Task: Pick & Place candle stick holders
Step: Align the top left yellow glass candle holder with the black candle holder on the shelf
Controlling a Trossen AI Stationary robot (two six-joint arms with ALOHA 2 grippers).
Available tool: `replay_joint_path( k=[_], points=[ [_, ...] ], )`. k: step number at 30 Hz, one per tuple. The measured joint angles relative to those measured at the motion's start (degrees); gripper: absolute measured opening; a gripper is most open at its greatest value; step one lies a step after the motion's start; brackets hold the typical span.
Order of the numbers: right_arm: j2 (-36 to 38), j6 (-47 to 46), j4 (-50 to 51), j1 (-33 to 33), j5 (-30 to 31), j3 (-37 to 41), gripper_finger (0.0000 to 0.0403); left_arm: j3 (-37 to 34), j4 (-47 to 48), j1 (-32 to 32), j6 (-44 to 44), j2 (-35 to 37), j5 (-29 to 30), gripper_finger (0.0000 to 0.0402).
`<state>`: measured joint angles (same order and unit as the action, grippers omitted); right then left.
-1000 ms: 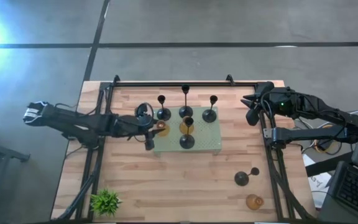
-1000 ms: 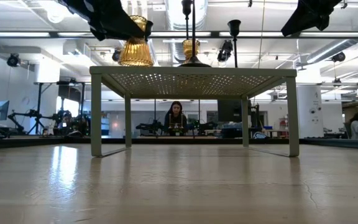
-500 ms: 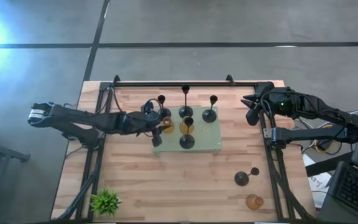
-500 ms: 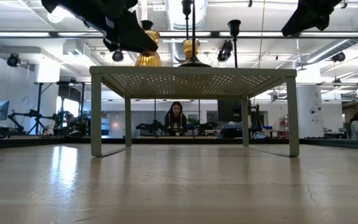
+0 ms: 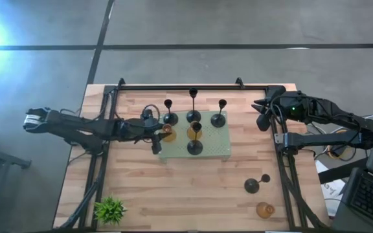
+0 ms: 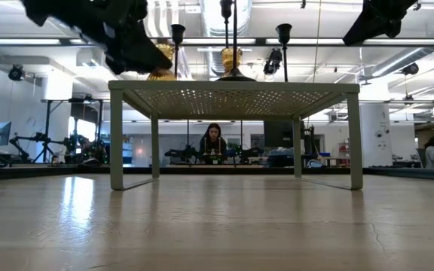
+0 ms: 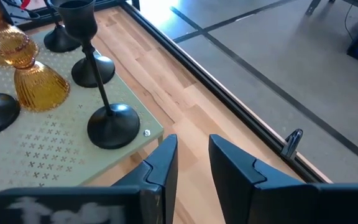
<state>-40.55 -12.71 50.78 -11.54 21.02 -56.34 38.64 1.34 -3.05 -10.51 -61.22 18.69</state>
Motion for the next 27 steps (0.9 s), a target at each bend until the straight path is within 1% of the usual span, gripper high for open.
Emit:
replay_joint_path(
  k=[4,8,12,19,23,27],
  points=[
    [0.01,-0.11,0.00,0.01,0.00,0.00,0.0093,-4.24,-4.92,-0.79,-2.21,2.88,-2.20,0.0126],
    [0.01,-0.14,-0.02,0.01,0.02,0.00,0.0091,-5.43,-4.26,-2.02,-3.39,5.28,-3.02,0.0126],
    [0.00,-0.38,-0.18,0.01,0.02,0.00,0.0084,-5.91,-3.95,-2.71,-3.65,6.24,-4.54,0.0126],
    [-0.01,-0.32,-1.99,0.00,0.04,0.00,0.0077,-5.89,-3.40,-2.79,-2.17,5.97,-3.14,0.0126],
    [0.00,-0.15,-3.10,0.01,0.06,0.00,0.0084,-5.89,-3.26,-2.68,-0.01,5.97,-0.81,0.0126],
    [0.01,-0.13,-3.21,0.01,0.06,0.00,0.0090,-5.78,-3.27,-2.32,1.41,5.95,-0.62,0.0126]
  ],
)
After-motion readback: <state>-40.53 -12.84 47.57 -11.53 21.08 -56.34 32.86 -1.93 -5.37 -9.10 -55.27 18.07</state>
